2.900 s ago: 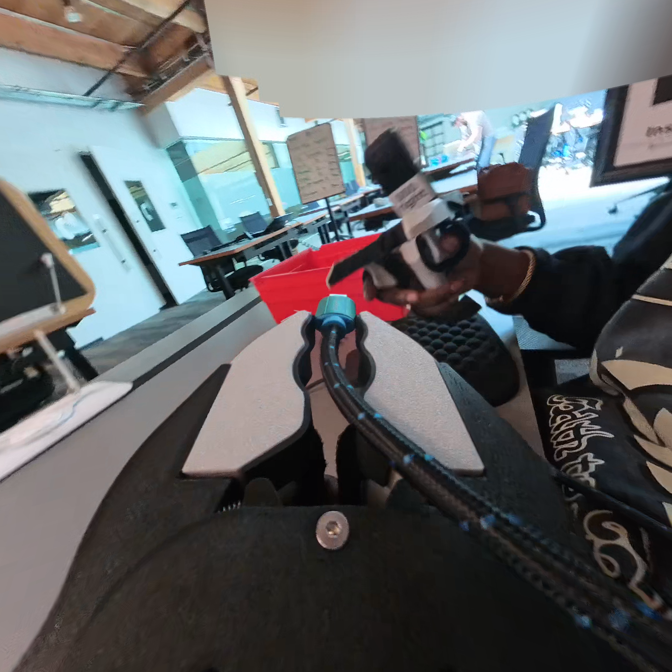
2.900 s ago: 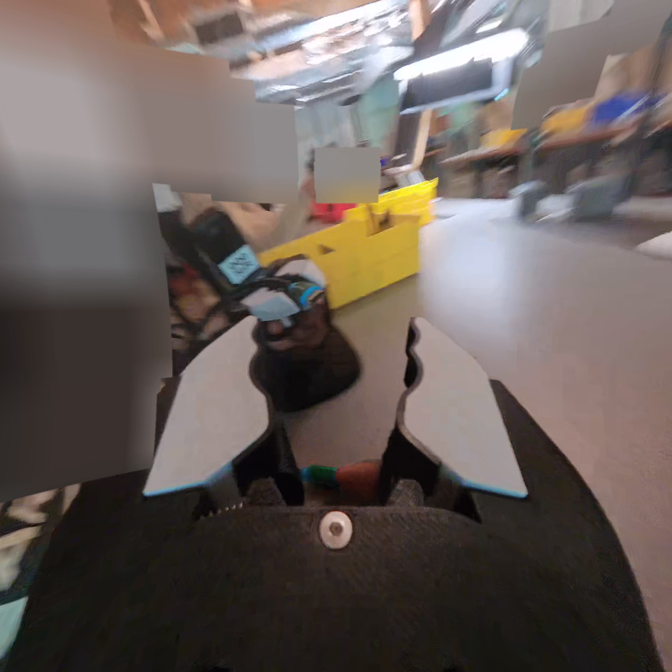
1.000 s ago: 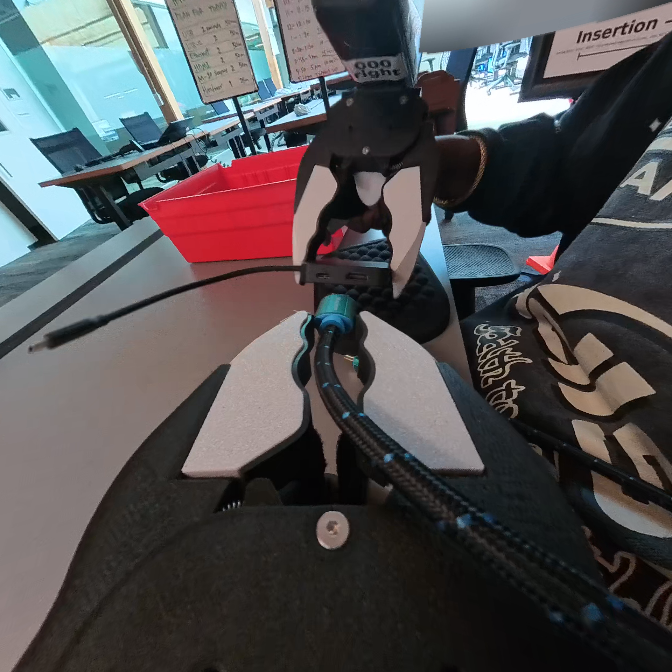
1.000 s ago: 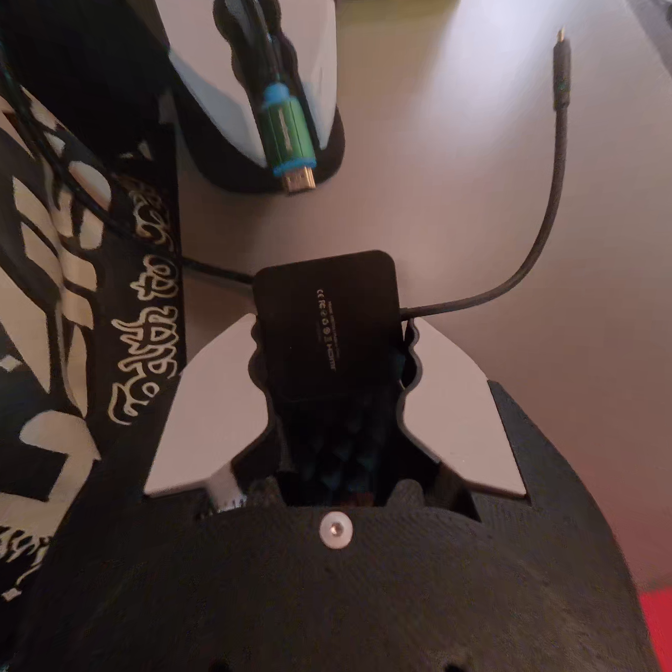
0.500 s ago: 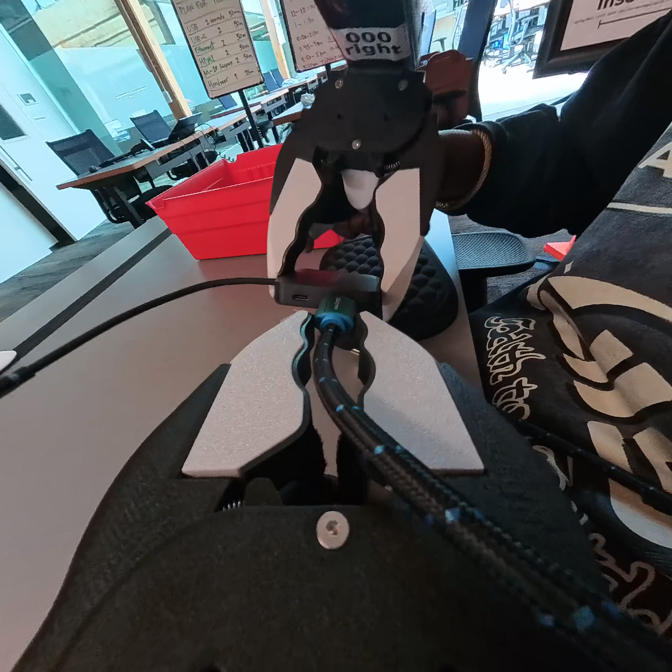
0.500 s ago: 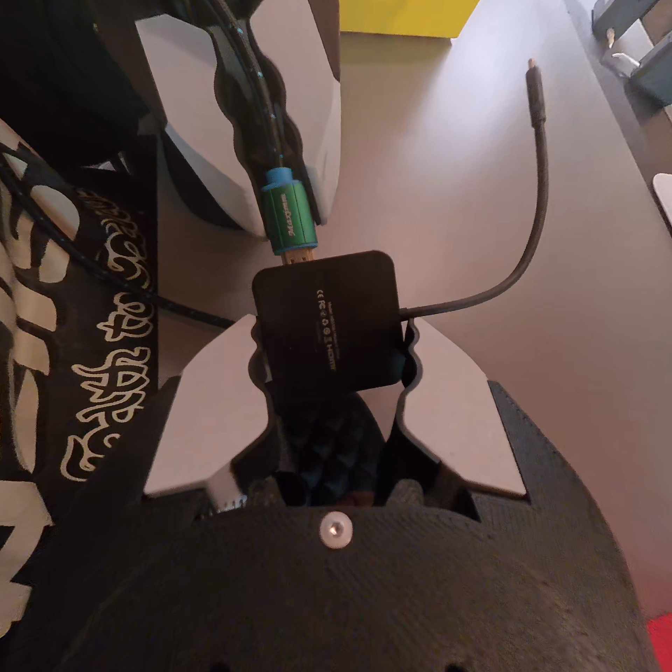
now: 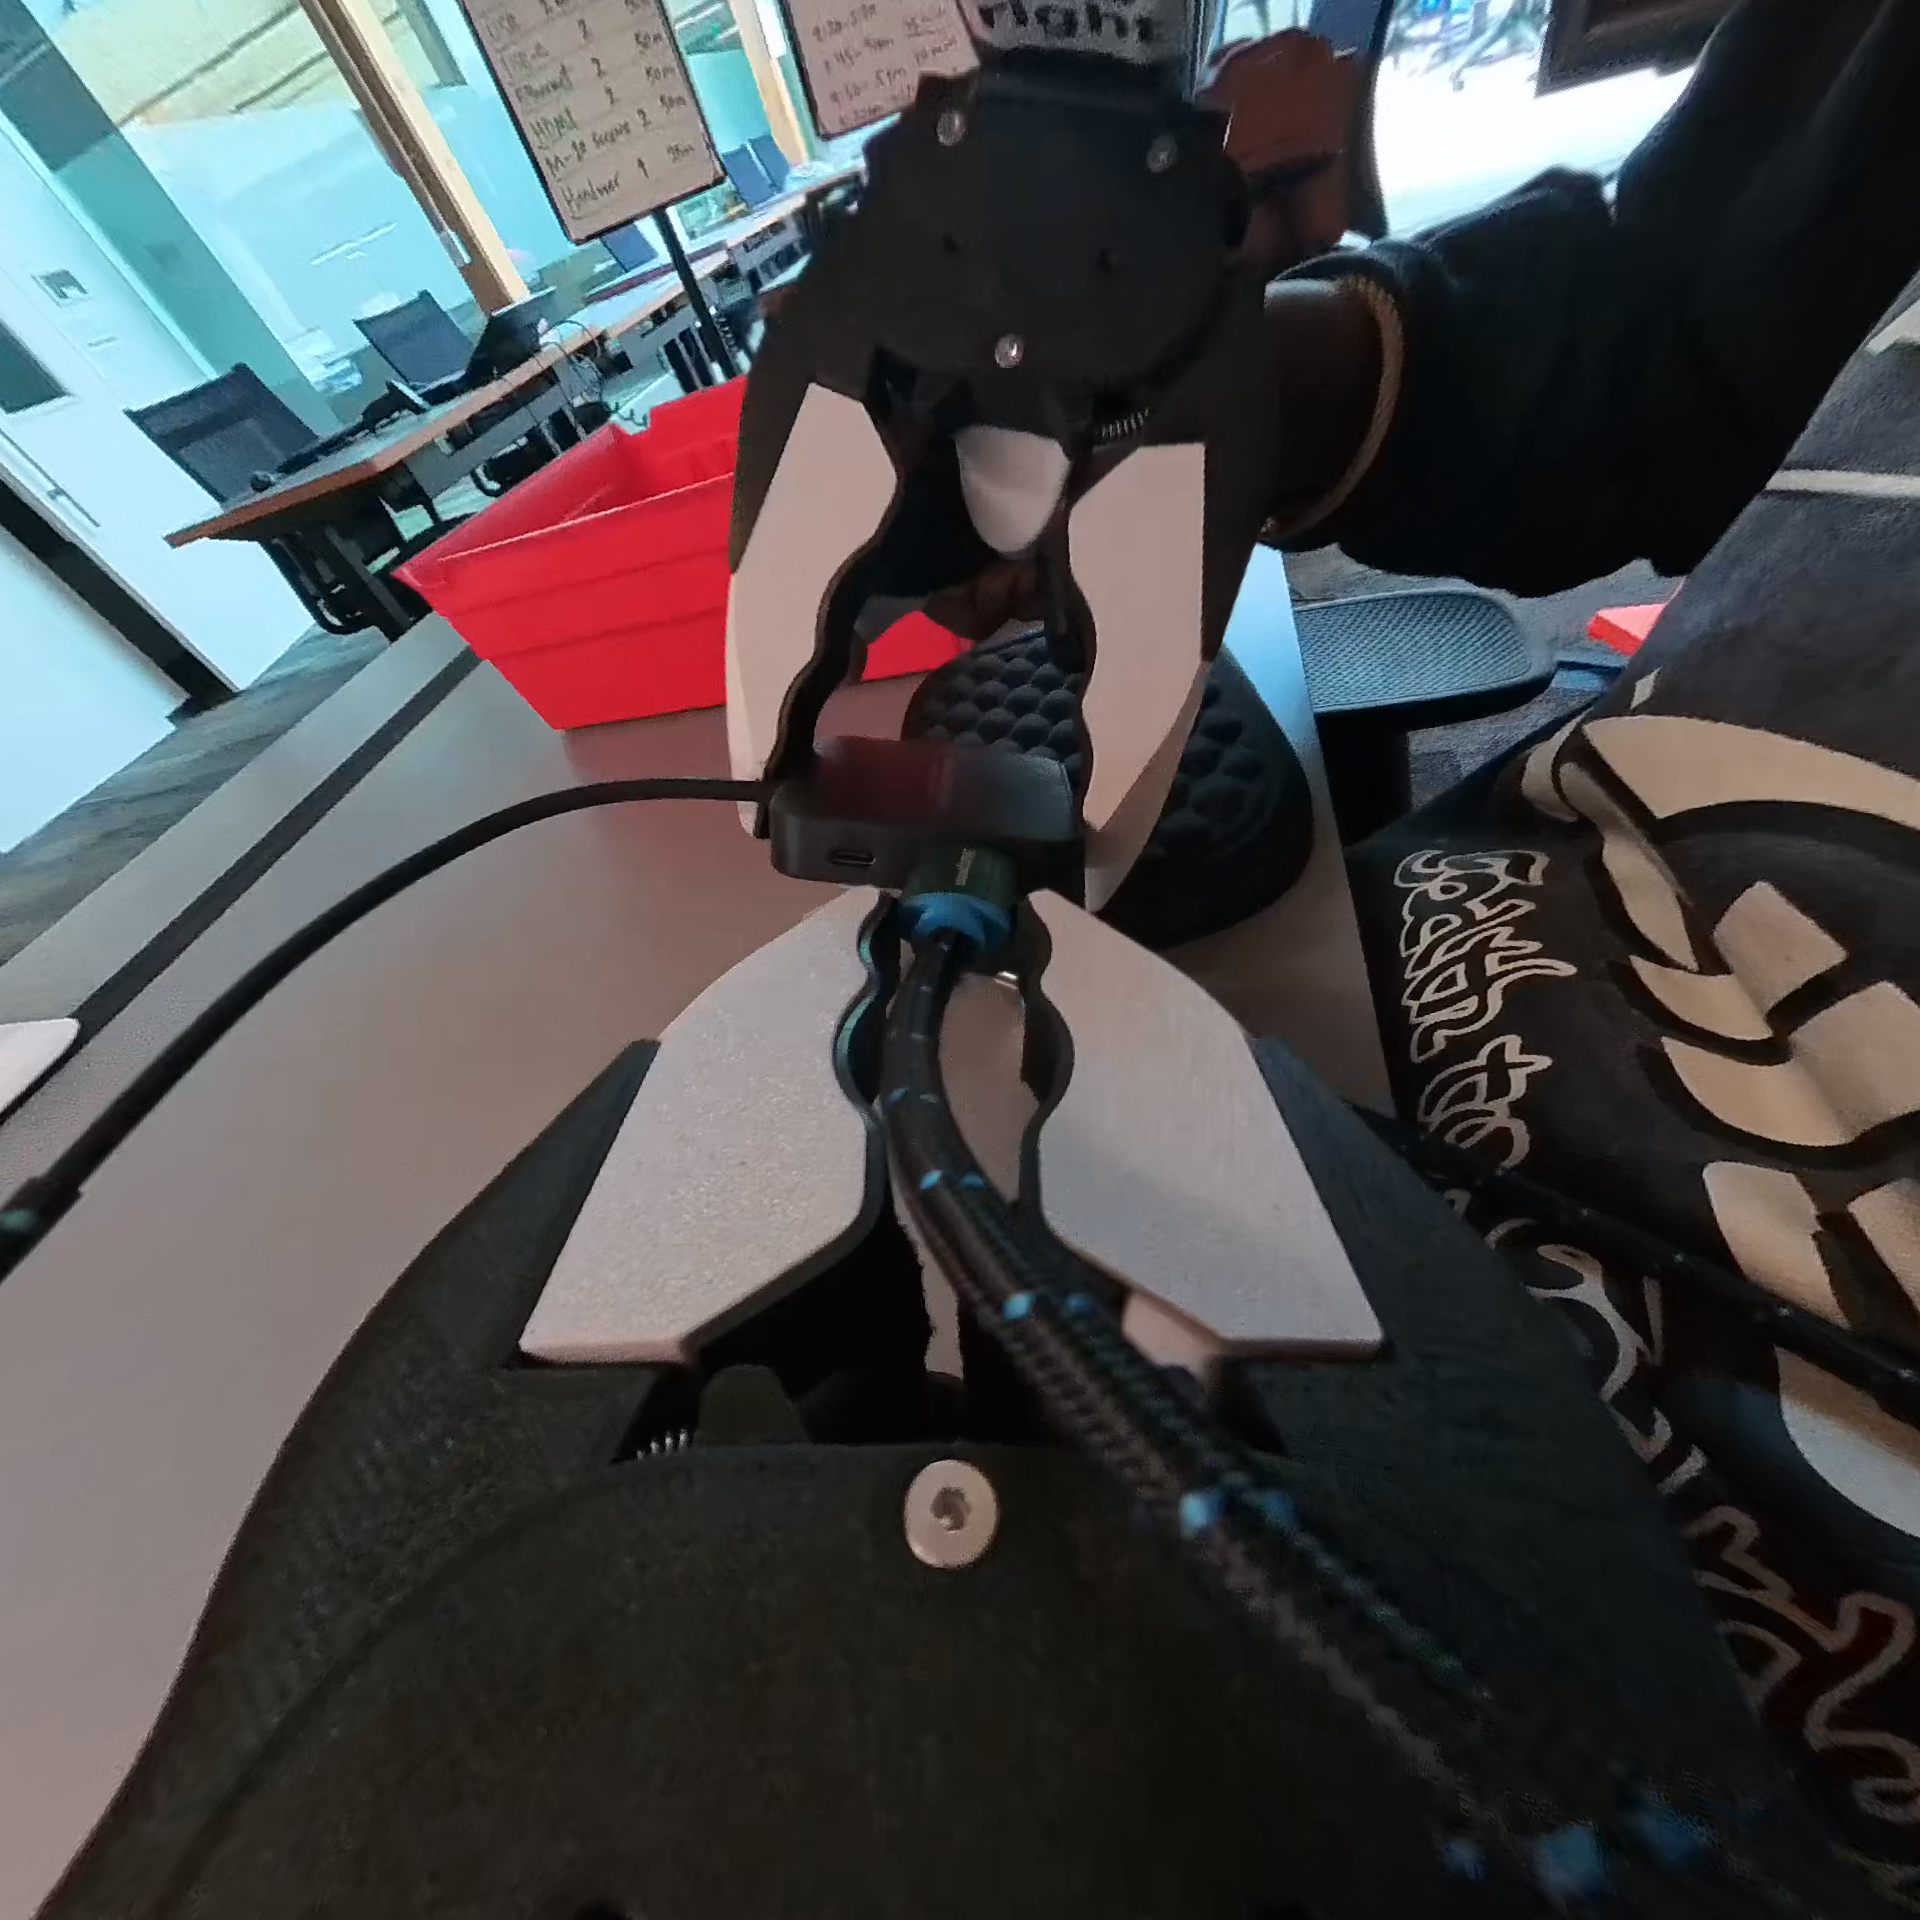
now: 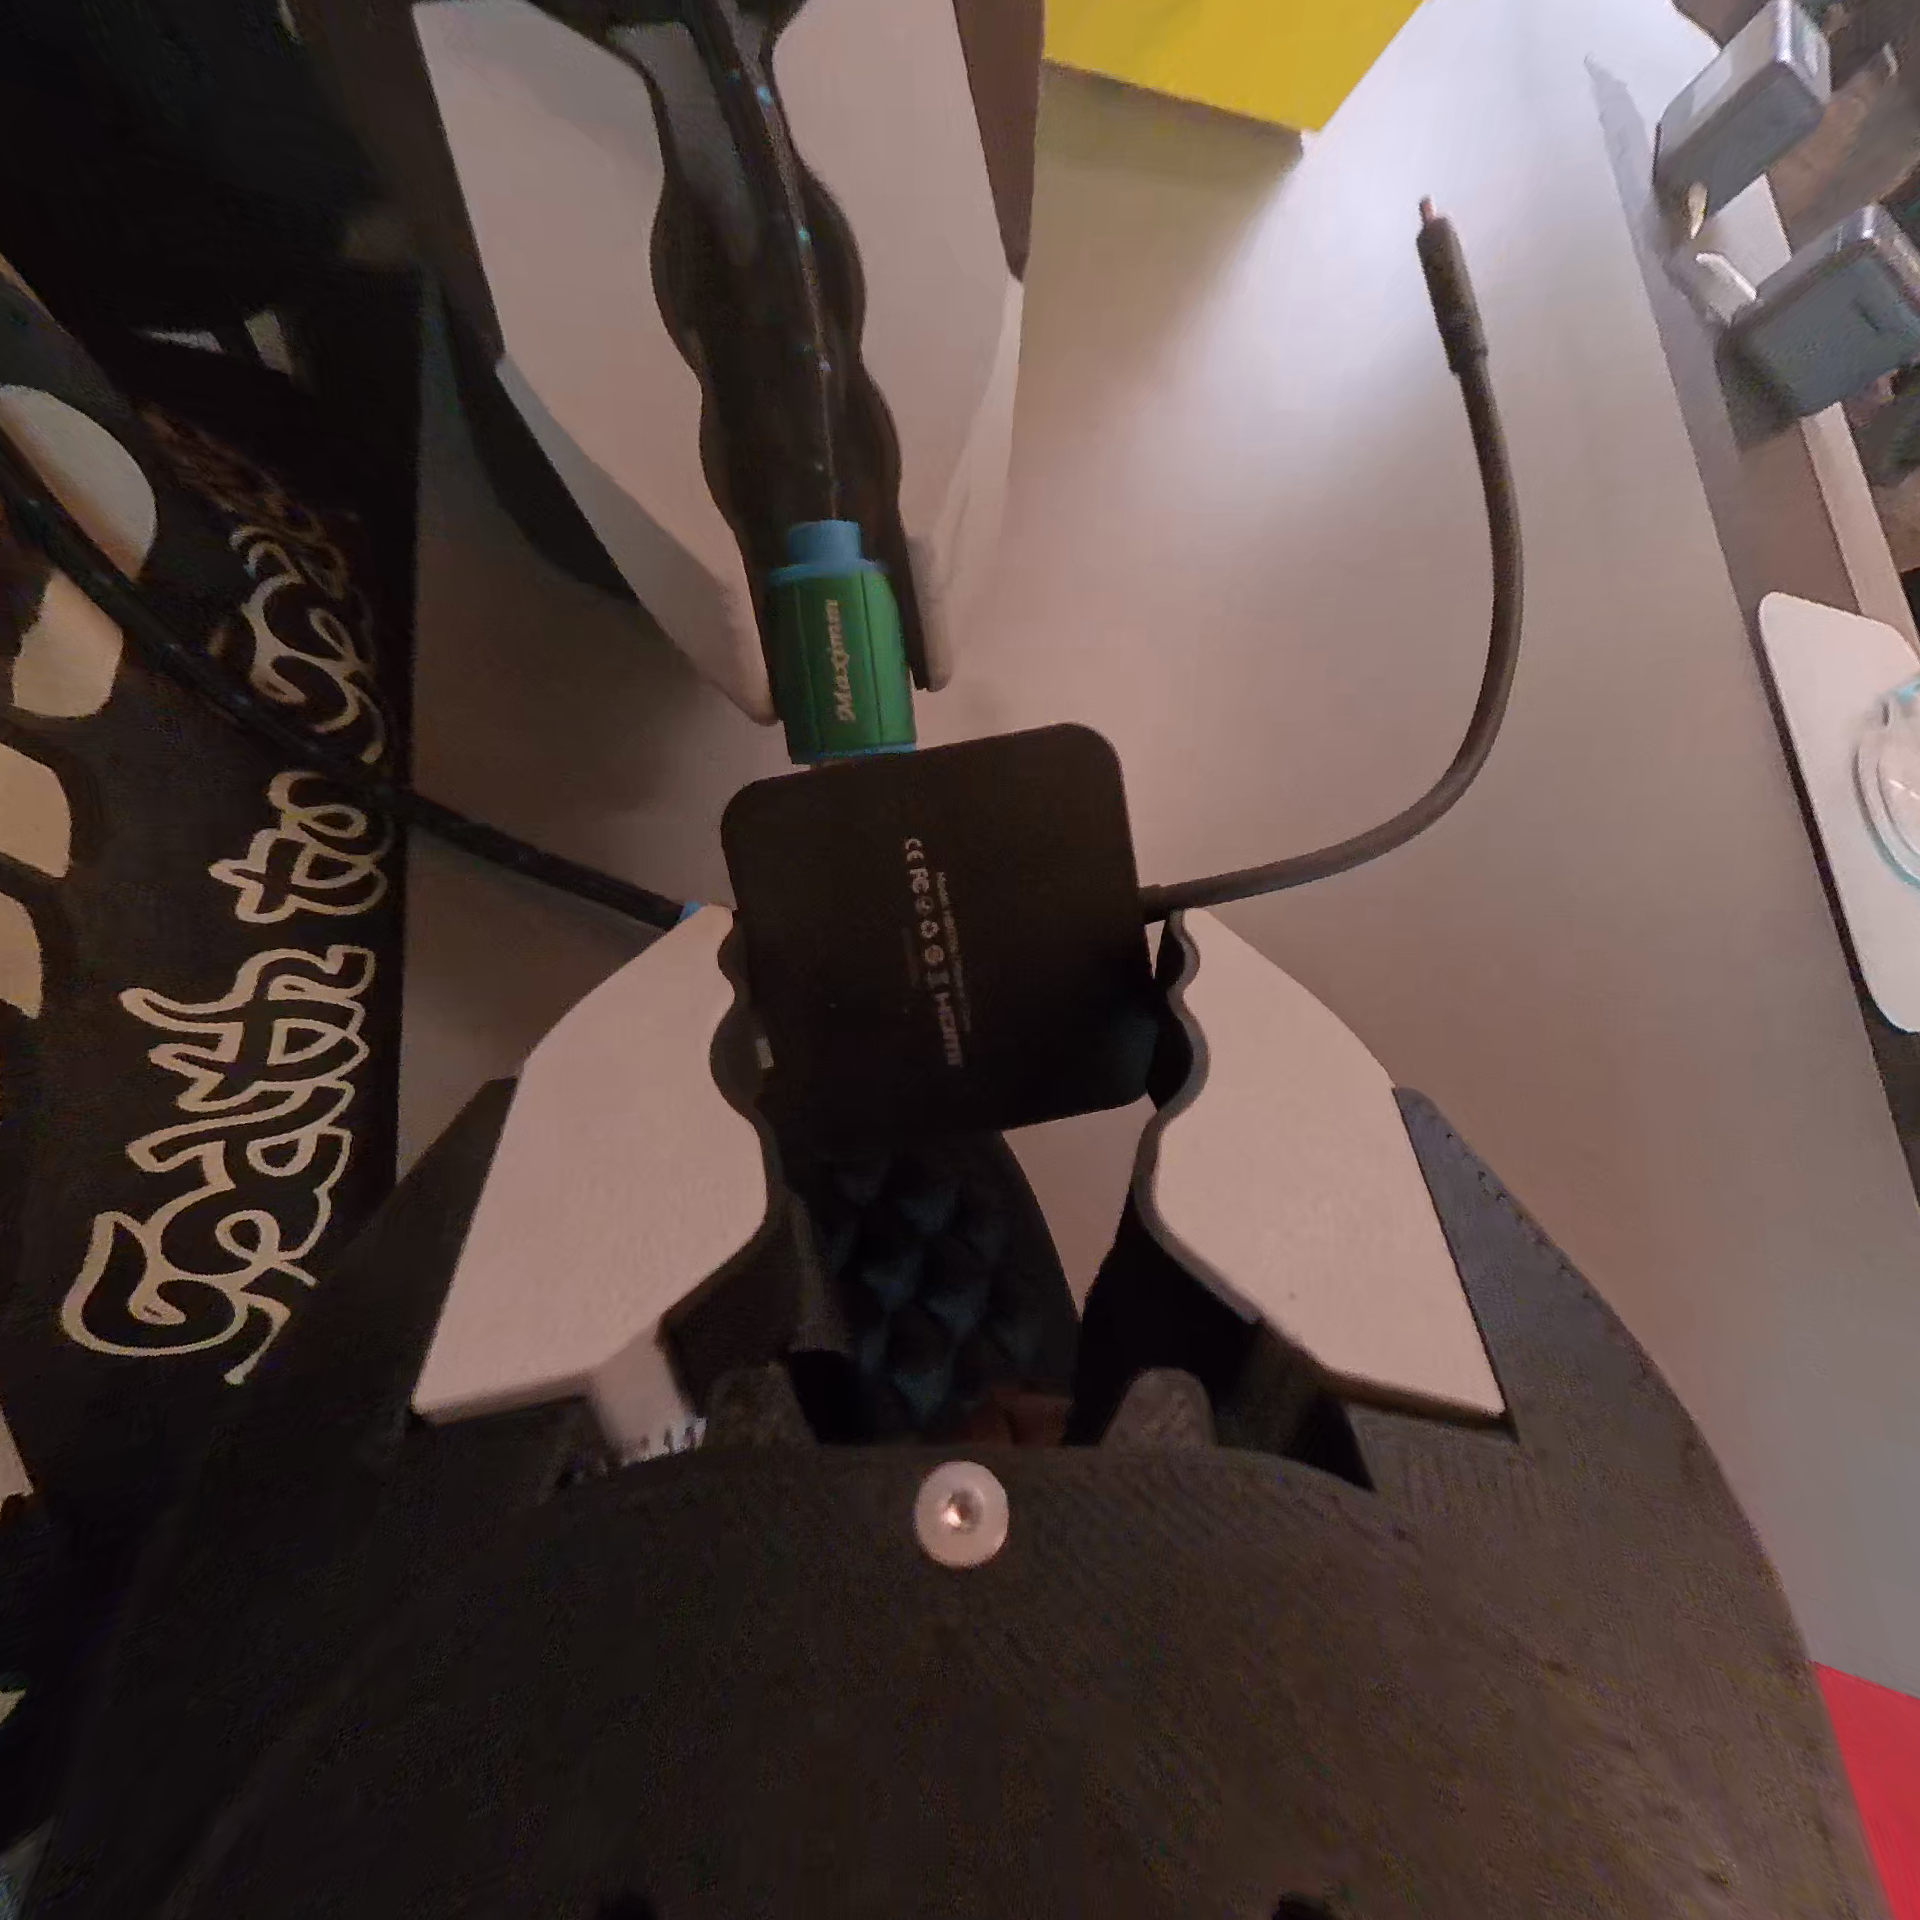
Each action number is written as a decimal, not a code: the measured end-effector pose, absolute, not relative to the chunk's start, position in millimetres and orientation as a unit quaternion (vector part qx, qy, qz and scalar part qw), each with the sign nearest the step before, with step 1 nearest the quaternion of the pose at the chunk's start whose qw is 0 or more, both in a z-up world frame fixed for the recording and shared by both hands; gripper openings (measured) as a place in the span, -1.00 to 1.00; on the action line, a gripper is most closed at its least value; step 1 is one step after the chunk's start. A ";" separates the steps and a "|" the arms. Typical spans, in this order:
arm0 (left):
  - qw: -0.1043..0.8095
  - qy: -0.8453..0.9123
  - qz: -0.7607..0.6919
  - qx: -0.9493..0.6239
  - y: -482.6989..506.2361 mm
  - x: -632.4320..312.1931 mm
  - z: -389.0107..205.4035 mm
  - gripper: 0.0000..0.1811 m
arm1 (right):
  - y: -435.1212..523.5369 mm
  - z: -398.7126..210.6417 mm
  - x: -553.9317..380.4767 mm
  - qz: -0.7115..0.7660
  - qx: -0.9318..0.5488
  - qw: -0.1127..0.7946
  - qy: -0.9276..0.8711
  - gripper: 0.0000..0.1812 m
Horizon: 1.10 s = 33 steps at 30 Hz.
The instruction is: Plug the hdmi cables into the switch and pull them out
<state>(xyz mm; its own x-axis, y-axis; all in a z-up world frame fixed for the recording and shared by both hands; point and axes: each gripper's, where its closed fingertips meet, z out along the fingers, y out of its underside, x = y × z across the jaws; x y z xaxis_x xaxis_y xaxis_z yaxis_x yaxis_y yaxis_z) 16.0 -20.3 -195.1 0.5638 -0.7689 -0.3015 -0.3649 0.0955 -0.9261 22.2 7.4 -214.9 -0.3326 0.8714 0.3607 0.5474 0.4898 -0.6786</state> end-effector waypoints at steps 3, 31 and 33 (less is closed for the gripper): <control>0.608 0.430 -0.177 -0.644 -21.3 15.2 -190.9 -0.77 | 4.3 -210.3 20.5 0.255 -0.453 0.364 -0.773 -0.17; 0.554 0.308 -0.161 -0.757 62.7 -43.3 -195.4 0.31 | 80.0 -84.0 58.3 0.311 -0.517 0.510 -0.613 -0.17; 0.535 0.312 -0.169 -0.767 73.0 -43.5 -208.6 0.22 | 91.9 -63.1 70.8 0.323 -0.521 0.529 -0.587 -0.17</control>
